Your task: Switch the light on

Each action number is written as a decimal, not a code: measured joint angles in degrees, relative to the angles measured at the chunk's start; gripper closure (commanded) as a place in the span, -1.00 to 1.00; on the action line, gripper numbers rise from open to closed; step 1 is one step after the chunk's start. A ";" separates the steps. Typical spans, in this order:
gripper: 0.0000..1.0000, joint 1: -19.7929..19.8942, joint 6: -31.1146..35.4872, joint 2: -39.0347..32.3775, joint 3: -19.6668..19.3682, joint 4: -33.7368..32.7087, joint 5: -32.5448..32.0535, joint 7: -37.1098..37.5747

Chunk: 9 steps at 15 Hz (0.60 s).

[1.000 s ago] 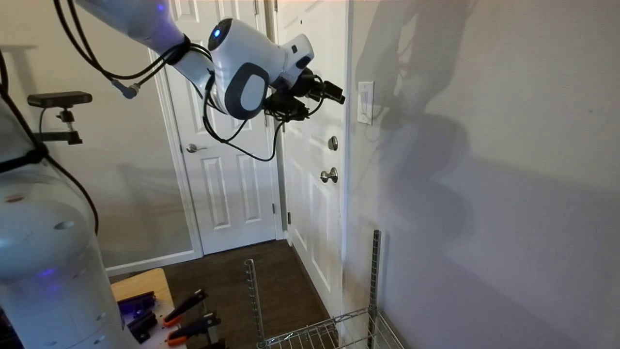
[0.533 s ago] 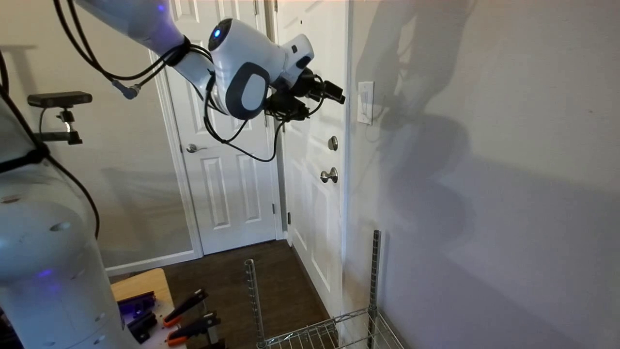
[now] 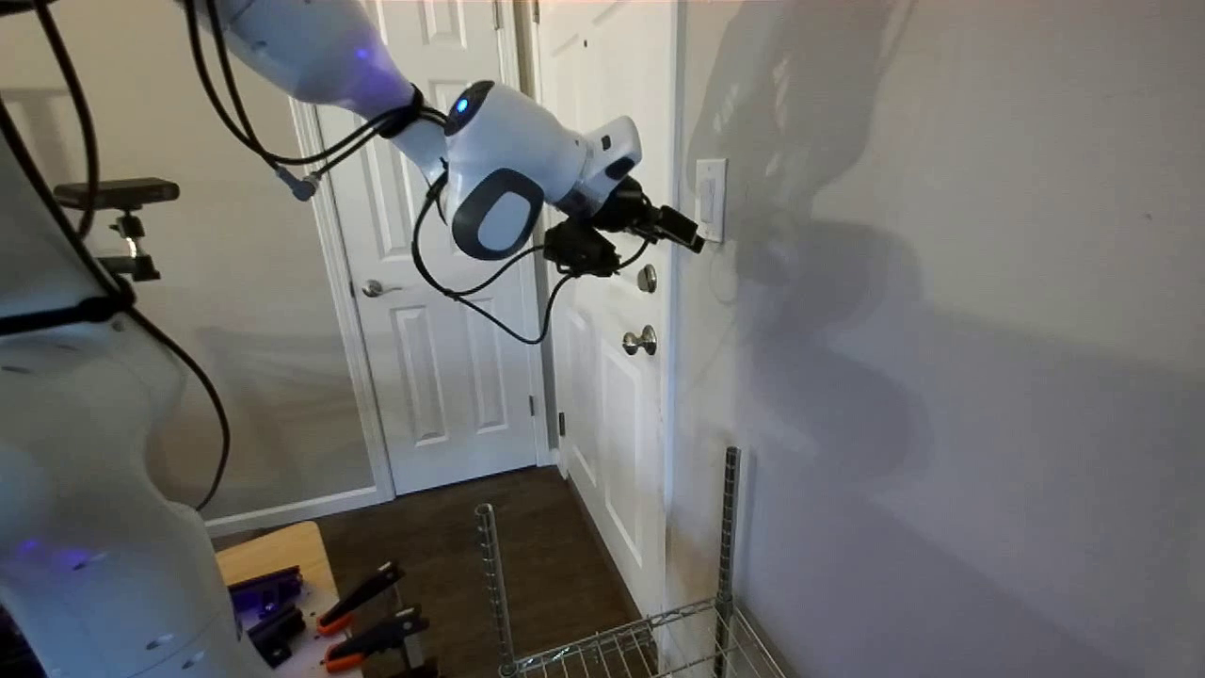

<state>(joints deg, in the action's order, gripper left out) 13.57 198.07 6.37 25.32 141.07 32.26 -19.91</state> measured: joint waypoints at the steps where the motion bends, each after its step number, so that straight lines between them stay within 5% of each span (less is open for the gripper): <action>1: -1.00 4.07 0.01 -0.68 4.24 -0.71 4.79 -4.29; 4: -1.00 12.86 0.05 0.17 14.74 -2.71 15.07 -12.03; 9: -1.00 27.27 0.09 4.90 35.83 -1.94 26.79 -14.80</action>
<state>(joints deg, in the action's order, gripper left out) 40.84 198.15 11.27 61.15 139.14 59.06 -34.72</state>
